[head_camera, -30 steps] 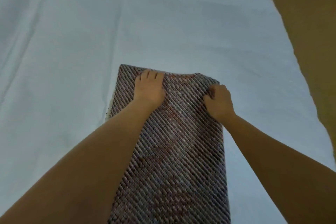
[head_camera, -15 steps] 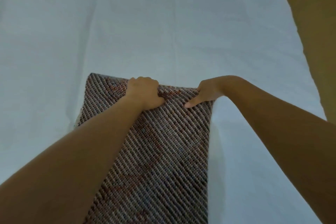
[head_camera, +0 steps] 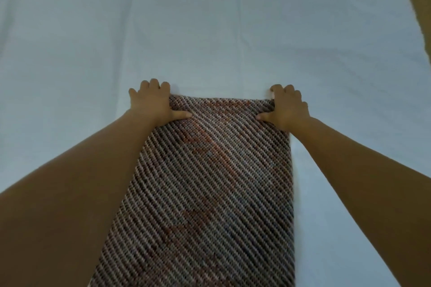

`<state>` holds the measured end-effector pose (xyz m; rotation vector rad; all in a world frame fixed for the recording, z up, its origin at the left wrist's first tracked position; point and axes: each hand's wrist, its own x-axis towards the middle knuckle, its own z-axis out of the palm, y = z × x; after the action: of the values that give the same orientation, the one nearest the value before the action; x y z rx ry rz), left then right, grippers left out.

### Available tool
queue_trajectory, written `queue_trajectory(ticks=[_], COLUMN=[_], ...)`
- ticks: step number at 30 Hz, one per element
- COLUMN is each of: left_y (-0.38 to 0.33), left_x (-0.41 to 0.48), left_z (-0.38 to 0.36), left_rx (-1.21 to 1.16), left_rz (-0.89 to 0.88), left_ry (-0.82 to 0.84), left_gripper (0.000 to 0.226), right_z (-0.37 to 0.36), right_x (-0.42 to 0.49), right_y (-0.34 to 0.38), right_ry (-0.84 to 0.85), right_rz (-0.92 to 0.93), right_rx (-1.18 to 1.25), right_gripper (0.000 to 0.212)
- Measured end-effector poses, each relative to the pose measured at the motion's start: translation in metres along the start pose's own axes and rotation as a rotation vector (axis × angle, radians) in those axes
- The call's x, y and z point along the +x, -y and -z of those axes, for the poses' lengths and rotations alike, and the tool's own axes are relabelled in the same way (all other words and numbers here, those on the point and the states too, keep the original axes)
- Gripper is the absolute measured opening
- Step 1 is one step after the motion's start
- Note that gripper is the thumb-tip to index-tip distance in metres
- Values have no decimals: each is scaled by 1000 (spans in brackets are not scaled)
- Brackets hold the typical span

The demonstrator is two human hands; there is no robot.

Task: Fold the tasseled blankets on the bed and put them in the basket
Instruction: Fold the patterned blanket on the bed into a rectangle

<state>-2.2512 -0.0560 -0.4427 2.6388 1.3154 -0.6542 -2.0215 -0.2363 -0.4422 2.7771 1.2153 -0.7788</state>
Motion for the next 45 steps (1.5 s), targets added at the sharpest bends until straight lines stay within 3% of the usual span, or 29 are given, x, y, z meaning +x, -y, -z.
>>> queue_trajectory(ticks=[4, 10, 20, 25, 28, 33, 40, 45], left_y=[3, 11, 52, 57, 58, 50, 39, 27], left_x=[-6, -25, -110, -204, -261, -352, -462, -471], left_z=[2, 21, 29, 8, -18, -54, -125, -165], left_rx=[37, 74, -48, -190, -182, -142, 101, 207], left_rz=[-42, -162, -322, -338, -336, -331, -347, -118], left_ry=[22, -82, -273, -288, -259, -289, -278, 226], left_gripper=[97, 61, 36, 24, 41, 46, 57, 81], right_z=[14, 18, 19, 5, -15, -60, -137, -180], right_x=[-4, -25, -129, -215, -268, -347, -444, -453], right_y=[14, 31, 14, 2, -7, -25, -44, -37], right_ry=[121, 18, -302, -292, -266, -228, -271, 79], right_rz=[31, 53, 144, 268, 345, 422, 468, 244], right_rx=[-147, -262, -135, -140, -171, -310, -400, -432], right_gripper=[58, 30, 31, 34, 44, 57, 65, 76])
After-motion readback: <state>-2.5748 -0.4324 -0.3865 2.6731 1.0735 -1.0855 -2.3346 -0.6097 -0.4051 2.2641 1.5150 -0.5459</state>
